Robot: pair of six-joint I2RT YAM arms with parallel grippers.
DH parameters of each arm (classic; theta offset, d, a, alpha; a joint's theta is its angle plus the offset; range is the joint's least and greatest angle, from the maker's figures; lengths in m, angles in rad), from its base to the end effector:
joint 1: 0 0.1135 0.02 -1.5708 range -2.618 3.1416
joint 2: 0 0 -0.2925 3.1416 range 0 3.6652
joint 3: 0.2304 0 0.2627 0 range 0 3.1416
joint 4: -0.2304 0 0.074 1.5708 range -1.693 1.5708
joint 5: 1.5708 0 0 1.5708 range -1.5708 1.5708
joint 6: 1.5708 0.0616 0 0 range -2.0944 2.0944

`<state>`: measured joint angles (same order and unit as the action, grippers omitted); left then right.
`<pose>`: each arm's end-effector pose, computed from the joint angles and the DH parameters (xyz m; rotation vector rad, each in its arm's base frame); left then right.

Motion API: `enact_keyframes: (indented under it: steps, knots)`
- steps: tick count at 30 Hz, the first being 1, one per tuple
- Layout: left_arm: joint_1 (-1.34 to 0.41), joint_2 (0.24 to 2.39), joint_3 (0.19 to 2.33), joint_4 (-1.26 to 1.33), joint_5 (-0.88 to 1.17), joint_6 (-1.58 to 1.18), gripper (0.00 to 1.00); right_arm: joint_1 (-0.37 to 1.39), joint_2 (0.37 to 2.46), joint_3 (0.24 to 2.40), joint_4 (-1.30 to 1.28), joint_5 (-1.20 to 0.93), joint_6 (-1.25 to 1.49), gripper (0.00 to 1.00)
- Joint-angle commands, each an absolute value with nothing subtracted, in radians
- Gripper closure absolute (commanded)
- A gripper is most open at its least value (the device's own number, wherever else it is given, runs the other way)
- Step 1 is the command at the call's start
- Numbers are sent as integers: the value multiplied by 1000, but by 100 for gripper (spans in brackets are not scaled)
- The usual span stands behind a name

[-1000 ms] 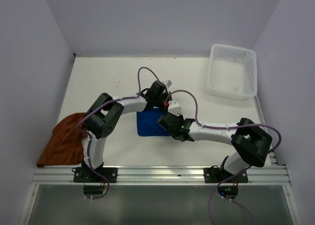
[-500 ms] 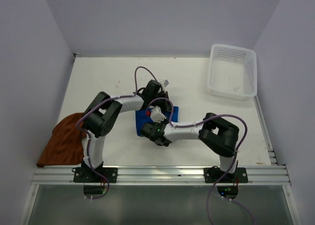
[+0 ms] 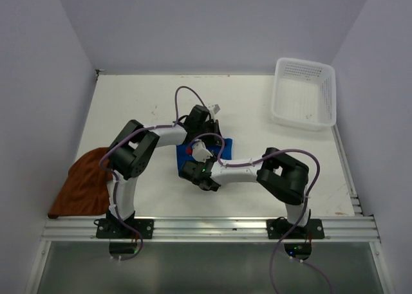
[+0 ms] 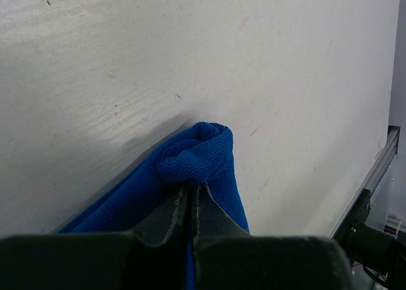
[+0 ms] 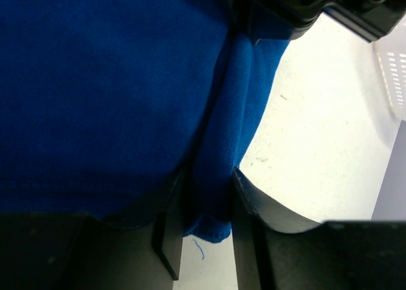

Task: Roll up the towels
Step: Roll the towel

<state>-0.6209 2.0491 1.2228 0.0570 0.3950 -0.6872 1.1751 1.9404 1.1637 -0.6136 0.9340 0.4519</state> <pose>0.3653 -0.2904 0.1347 0.1307 2.5382 -1.0550 0.1883 0.3223 0.1409 -0.7061 2.1595 -0.6369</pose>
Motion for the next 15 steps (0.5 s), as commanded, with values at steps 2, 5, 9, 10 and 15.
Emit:
enact_keyframes:
  steps: [2, 5, 9, 10, 15]
  knots:
    - [-601, 2083, 1187, 89, 126, -595, 100, 1221, 1864, 1189, -637, 752, 406, 62]
    - [-601, 2085, 1174, 103, 120, -595, 100, 1221, 1815, 1177, -635, 715, 429, 54]
    - [-601, 2094, 1158, 126, 121, -604, 100, 1215, 1744, 1151, -621, 652, 469, 51]
    - [-601, 2094, 1154, 130, 126, -607, 100, 1213, 1709, 1134, -609, 641, 475, 48]
    - [-601, 2092, 1129, 159, 133, -612, 100, 1169, 1571, 1057, -546, 531, 540, 46]
